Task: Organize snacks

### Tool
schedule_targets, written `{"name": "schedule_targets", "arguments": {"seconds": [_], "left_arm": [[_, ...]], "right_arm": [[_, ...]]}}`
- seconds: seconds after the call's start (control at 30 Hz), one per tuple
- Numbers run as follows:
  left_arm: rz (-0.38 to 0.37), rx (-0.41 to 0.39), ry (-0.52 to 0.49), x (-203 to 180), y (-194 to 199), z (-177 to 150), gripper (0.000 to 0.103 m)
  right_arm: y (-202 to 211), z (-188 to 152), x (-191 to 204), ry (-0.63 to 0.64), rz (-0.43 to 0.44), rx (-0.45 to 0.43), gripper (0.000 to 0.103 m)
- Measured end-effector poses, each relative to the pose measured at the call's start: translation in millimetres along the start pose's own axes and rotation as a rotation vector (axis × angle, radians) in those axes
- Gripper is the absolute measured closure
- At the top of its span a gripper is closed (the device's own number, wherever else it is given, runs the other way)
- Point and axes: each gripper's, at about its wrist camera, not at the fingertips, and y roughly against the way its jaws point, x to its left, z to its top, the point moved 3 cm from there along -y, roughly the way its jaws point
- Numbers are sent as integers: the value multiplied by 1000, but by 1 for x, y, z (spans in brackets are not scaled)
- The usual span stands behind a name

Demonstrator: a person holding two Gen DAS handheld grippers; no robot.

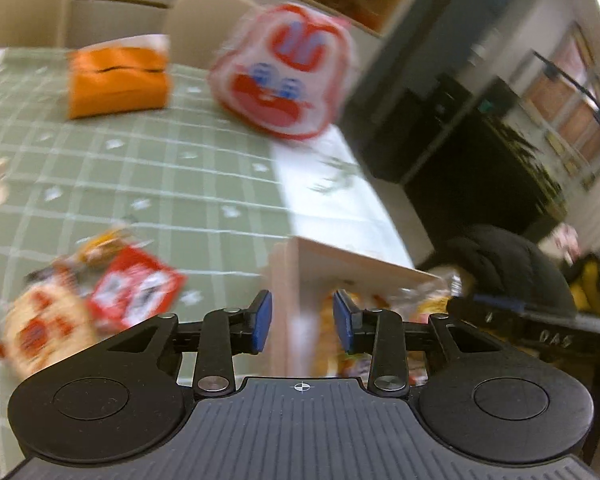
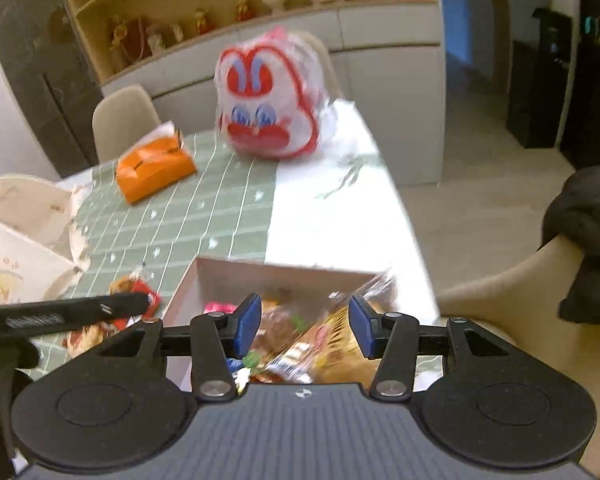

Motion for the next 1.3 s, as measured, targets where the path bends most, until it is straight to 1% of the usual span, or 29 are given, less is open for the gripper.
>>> {"name": "schedule_targets", "arguments": {"seconds": [0.07,0.17,0.27,0.37,0.4,0.43,0.53,0.67,0.73,0.8,0.87,0.9,0.93,0.97,1.0,1.03,1.1,1.13,1.3], "left_arm": [[49,-45,42,23,17,-3,65],[178,-106,66,56,40,-4,65],[284,-84,100,91,51,-5,65],[323,-53,116,118,59,-9,65],[333,-48,109,126,62,-10,65],[339,-44,106,133,65,-12,65],[321,-10,112,153,74,-20,65],[265,68,96,173,89,-37,65],[245,90,84,181,98,-44,65],[219,108,73,189,106,-48,65],[191,122,64,198,111,-49,65],[178,128,59,202,113,-48,65],[166,133,57,206,113,-47,65],[155,136,57,208,114,-48,65],[142,140,60,211,113,-46,65],[128,142,66,212,111,-44,65],[103,142,82,211,107,-43,65],[92,140,88,208,106,-43,65],[52,137,109,186,108,-54,65]], "right_arm": [[-8,-3,11,15,17,22,54],[-21,-1,36,44,57,38,54],[-34,0,72,73,103,61,54],[-47,1,110,112,143,88,53],[-53,2,125,129,153,96,50],[-61,3,141,142,163,106,44],[-87,8,177,132,176,129,33],[-138,18,211,50,147,160,33],[-171,23,225,12,86,156,33],[-197,24,234,2,27,155,33],[-216,19,239,-7,-40,173,36],[-213,16,242,6,-57,146,45],[-211,11,249,29,-63,156,54],[-208,8,253,45,-68,161,57],[-202,1,258,59,-69,174,65],[-196,-5,261,62,-57,192,70],[-181,-19,266,61,-57,213,76],[-174,-28,266,55,-55,228,77],[-131,-72,265,45,-56,259,77]]}}
